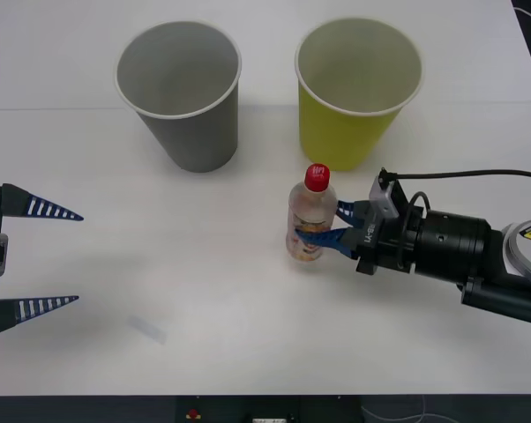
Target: Put the can into the green bin and the plastic bottle into the gray bin
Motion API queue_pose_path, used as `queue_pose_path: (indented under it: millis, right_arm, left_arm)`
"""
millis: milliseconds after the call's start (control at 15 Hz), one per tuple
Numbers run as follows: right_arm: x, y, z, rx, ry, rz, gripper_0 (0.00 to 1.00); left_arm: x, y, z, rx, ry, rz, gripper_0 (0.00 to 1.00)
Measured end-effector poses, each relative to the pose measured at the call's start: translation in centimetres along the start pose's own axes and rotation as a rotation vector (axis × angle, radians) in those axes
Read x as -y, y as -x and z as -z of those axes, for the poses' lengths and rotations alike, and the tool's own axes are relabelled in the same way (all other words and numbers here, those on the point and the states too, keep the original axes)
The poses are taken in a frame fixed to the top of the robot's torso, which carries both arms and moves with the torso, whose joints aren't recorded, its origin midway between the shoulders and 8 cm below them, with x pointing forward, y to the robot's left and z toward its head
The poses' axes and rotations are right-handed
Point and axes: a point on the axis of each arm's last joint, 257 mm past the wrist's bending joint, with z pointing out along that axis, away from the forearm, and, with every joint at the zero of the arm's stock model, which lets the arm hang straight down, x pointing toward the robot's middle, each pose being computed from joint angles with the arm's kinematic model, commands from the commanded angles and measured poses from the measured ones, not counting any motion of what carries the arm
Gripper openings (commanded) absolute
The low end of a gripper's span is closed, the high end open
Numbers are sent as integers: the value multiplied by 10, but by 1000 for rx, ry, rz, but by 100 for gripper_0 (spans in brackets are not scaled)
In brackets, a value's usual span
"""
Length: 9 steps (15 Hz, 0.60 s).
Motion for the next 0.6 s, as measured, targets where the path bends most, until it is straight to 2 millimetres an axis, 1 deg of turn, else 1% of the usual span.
queue_pose_path:
  millis: [267, 467, 600]
  right_arm:
    - [2, 16, 15, -60, -13, -45, 0]
    - [7, 24, 29, -111, -30, -69, 0]
    - [9, 34, 37, -133, -41, -86, 0]
  left_arm:
    - [0, 0, 0, 0, 0, 0, 100]
    - [0, 0, 0, 0, 0, 0, 100]
    - [0, 0, 0, 0, 0, 0, 100]
